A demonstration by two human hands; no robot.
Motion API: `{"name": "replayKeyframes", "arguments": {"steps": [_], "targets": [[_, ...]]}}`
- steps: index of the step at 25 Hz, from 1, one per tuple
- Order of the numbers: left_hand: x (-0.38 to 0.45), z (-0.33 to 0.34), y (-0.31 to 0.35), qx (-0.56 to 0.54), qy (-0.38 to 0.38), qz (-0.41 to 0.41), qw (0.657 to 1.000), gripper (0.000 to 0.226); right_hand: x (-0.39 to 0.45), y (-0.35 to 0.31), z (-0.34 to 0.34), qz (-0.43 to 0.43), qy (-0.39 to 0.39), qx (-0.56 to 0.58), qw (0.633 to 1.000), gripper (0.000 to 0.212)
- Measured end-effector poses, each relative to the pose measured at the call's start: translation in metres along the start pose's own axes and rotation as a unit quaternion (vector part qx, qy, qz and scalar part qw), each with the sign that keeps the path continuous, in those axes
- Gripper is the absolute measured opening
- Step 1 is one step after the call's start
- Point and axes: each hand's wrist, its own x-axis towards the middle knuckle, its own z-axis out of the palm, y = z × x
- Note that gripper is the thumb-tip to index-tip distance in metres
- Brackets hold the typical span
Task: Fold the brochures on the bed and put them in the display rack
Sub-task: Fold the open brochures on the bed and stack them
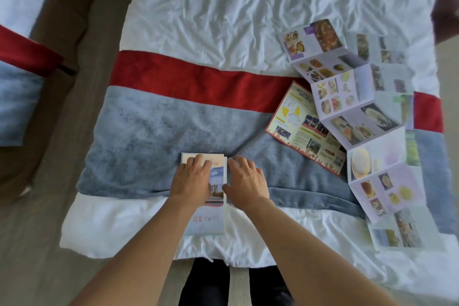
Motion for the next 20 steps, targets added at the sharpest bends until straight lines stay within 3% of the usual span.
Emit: {"name": "replayKeyframes", "arguments": {"steps": [5, 8, 16, 20], "targets": [[0.030, -0.045, 0.062, -0.014, -0.001, 0.064, 0.998, 0.049, -0.012, 0.034, -0.039, 0.055, 0.035, 0.019, 0.998, 0.054], [0.051, -0.065, 0.108, -0.007, 0.014, 0.097, 0.995, 0.050, -0.022, 0.073, -0.063, 0.086, 0.050, 0.031, 0.995, 0.061], [0.113, -0.062, 0.236, 0.035, -0.011, 0.119, 0.992, 0.045, -0.037, 0.229, -0.114, 0.155, 0.078, 0.045, 0.984, 0.066], [0.145, -0.051, 0.305, 0.005, -0.031, 0.109, 0.994, 0.043, -0.031, 0.298, -0.129, 0.167, 0.086, 0.051, 0.981, 0.066]]}}
